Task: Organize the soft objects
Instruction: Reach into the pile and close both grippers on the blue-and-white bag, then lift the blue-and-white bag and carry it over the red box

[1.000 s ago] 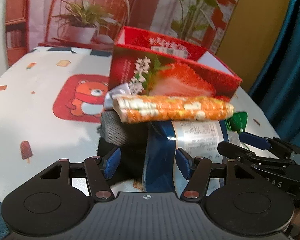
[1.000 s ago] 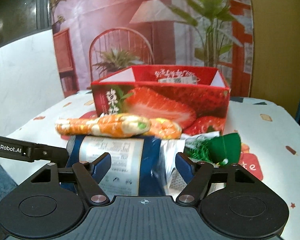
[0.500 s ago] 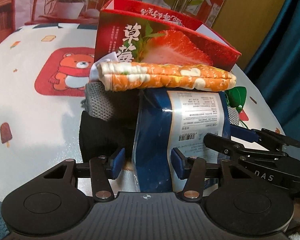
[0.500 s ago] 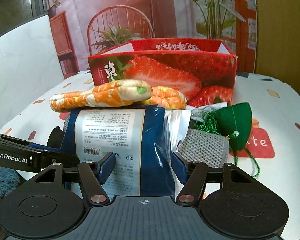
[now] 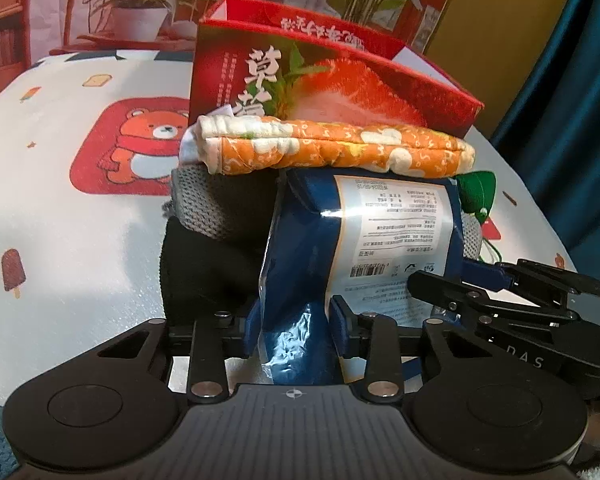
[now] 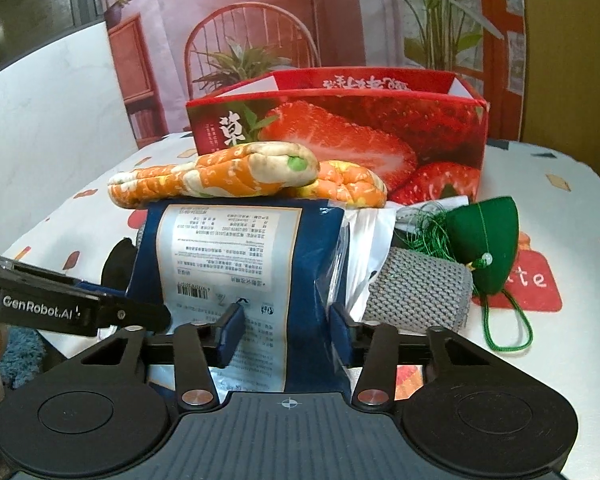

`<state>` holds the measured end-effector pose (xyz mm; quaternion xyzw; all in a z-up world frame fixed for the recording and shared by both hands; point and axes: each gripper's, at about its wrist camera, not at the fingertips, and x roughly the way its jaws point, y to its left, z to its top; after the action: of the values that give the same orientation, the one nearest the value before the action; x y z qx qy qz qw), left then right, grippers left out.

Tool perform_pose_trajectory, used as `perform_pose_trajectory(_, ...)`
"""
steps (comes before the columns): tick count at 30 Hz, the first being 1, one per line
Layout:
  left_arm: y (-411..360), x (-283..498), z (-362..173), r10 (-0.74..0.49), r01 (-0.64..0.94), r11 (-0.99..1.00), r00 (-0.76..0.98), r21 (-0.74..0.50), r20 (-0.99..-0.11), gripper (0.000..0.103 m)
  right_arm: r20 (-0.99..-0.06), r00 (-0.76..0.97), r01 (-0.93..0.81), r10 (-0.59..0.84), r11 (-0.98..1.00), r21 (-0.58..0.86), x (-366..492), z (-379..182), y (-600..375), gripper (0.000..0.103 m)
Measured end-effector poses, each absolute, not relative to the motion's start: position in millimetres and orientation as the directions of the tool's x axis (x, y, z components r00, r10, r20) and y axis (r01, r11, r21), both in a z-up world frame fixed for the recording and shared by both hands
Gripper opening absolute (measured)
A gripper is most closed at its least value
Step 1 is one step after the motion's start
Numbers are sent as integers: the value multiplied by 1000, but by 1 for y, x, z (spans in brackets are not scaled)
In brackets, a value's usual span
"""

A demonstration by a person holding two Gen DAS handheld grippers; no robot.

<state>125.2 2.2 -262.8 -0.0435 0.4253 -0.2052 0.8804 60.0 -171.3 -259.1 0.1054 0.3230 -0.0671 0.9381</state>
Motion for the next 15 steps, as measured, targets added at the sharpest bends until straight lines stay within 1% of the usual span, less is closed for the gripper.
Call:
perform_pose_trajectory(2, 4, 124, -261, -401, 327, 911, 563, -251, -723, 37, -615, 786, 188, -63, 972, 141, 59, -257, -169, 31)
perform_pose_trajectory(4, 5, 123, -259, -402, 334, 910, 572, -244, -715, 36, -609, 791, 182, -65, 975, 132, 57, -254, -168, 27)
perform_pose_trajectory(8, 6, 116, -249, -406, 358, 907, 606, -222, -684, 35, -586, 808, 164, -64, 979, 120, 53, -247, -165, 20)
perform_pose_trajectory(11, 5, 112, -241, -406, 371, 906, 630, -203, -662, 35, -558, 827, 150, -68, 983, 104, 48, -240, -163, 18)
perform_pose_trajectory(15, 6, 105, -233, -412, 389, 903, 659, -184, -629, 35, -502, 860, 128, -88, 991, 47, 40, -228, -156, 17)
